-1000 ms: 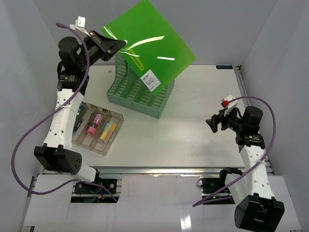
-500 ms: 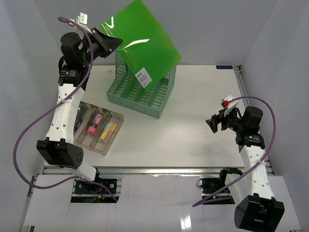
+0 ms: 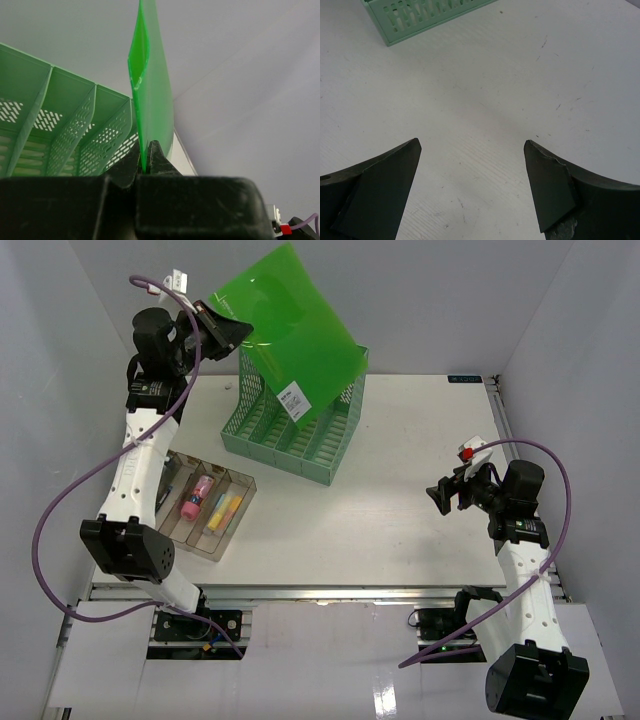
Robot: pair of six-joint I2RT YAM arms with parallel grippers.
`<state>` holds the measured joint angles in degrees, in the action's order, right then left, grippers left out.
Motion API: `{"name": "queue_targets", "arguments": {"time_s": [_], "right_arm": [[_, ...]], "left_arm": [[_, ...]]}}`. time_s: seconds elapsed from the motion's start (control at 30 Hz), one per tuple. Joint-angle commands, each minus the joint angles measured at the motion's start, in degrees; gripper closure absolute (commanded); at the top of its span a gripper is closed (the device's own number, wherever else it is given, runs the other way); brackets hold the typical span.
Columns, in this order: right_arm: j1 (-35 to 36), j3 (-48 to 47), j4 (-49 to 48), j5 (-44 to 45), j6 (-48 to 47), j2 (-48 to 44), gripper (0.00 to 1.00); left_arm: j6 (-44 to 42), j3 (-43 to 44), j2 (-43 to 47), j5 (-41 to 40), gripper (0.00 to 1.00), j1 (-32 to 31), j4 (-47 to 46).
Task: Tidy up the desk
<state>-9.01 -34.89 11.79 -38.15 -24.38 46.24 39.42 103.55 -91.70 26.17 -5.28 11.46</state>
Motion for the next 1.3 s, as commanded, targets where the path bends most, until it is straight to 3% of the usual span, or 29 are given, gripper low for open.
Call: {"name": "queue_targets", "arguments": {"time_s": [0.0, 0.43, 0.9, 1.27], "right_arm": [[-0.34, 0.18, -2.04, -0.87, 0.04, 0.34, 0.1], [-0.39, 0.17, -1.95, -0.87, 0.04, 0.17, 0.1], [-0.39, 0.35, -2.04, -0.79, -0.14, 0.52, 0.1], [-0.34, 0.3, -2.09, -0.83, -0.14, 0.6, 0.1]], "left_arm": [[-0.2, 0.56, 2.7, -0.21, 1.0, 1.92, -3.97], [2.28, -5.97, 2.32, 3.91, 1.0, 2.91, -8.53], [-8.05, -9.94, 5.76, 1.06, 1.0, 0.1, -9.61], [-13.74, -4.47, 5.87, 2.27, 1.0, 0.27, -5.4]]}}
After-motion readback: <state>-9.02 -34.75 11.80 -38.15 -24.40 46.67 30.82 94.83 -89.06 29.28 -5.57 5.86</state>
